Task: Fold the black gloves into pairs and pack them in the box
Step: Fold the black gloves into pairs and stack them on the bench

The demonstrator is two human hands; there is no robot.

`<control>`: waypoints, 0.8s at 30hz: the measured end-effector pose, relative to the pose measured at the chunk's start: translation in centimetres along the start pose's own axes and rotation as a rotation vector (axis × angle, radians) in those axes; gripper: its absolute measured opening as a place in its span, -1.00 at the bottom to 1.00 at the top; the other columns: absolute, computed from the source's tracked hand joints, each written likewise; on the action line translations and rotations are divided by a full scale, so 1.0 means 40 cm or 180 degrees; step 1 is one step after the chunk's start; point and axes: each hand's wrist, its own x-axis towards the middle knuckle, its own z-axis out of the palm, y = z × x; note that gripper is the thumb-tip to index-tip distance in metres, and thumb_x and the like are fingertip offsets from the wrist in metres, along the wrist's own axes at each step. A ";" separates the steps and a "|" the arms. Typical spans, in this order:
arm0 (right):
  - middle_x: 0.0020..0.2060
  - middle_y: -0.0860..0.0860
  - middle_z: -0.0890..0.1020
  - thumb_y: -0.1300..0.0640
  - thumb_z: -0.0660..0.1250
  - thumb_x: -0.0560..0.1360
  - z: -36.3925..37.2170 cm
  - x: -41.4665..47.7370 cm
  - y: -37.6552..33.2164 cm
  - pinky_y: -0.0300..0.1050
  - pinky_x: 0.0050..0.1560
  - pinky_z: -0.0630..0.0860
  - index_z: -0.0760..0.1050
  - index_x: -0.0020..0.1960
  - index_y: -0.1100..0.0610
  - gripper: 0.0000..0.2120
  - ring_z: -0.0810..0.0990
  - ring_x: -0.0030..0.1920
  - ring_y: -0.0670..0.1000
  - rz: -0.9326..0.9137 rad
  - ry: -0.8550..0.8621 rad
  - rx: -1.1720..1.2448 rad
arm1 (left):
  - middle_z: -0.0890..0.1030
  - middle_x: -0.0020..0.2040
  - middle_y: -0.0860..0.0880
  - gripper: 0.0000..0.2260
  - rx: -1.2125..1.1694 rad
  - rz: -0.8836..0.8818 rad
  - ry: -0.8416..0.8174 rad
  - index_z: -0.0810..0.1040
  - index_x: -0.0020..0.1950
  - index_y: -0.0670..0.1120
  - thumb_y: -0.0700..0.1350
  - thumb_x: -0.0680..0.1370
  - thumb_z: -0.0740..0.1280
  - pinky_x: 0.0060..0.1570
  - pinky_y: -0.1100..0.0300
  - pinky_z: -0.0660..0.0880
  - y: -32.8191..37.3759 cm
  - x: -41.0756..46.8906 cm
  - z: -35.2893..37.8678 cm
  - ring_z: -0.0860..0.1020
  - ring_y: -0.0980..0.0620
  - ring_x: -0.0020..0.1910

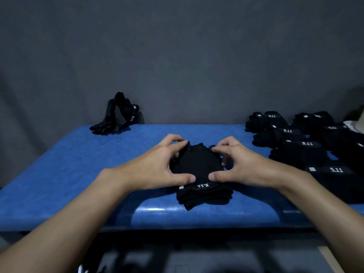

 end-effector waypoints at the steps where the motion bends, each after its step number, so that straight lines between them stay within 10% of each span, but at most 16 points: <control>1: 0.14 -0.14 0.29 -0.09 0.54 0.35 -0.001 -0.002 0.000 -0.32 0.07 0.46 0.40 0.39 0.03 -0.32 0.49 0.00 -0.18 -0.0057 0.0033 0.0009 | 0.17 0.40 0.27 -0.08 0.0012 -0.0005 -0.0015 0.23 0.57 -0.02 0.35 0.34 0.44 0.32 0.24 0.40 0.002 -0.003 0.000 0.42 0.25 0.26; 8: -0.09 -0.12 0.57 0.20 0.50 0.44 -0.021 -0.038 -0.024 -0.43 -0.12 0.37 0.64 0.00 0.00 -0.82 0.52 -0.14 -0.21 -0.0794 0.0244 0.0343 | 0.33 0.37 0.26 -0.30 0.0411 0.0362 0.0233 0.40 0.46 0.10 0.42 0.40 0.25 0.40 0.20 0.29 0.031 -0.041 -0.025 0.31 0.29 0.37; 14: -0.05 -0.19 0.64 0.03 0.44 0.48 -0.005 -0.068 0.000 -0.26 -0.05 0.42 0.65 -0.06 -0.11 -0.94 0.59 -0.08 -0.17 -0.0629 -0.0175 0.0245 | 0.51 0.20 0.25 -0.44 0.0684 0.0588 0.0128 0.57 0.29 0.10 0.38 0.41 0.26 0.31 0.18 0.36 0.064 -0.070 -0.024 0.42 0.30 0.24; 18: 0.03 -0.22 0.61 -0.25 0.48 0.28 -0.004 -0.084 0.011 -0.18 0.10 0.47 0.61 0.04 -0.15 -0.63 0.58 0.03 -0.19 -0.0511 -0.0377 0.0369 | 0.54 0.19 0.23 -0.36 0.0812 0.0566 -0.0216 0.52 0.34 0.12 0.40 0.34 0.30 0.21 0.24 0.43 0.076 -0.082 -0.007 0.49 0.26 0.15; 24: 0.05 -0.26 0.55 0.07 0.58 0.31 0.009 -0.095 0.010 -0.31 0.05 0.38 0.58 0.11 -0.14 -0.60 0.52 0.02 -0.23 -0.0638 -0.0361 0.0082 | 0.60 0.19 0.18 -0.42 0.0804 0.0565 -0.0245 0.53 0.32 0.13 0.34 0.36 0.28 0.14 0.16 0.50 0.081 -0.087 -0.003 0.56 0.20 0.12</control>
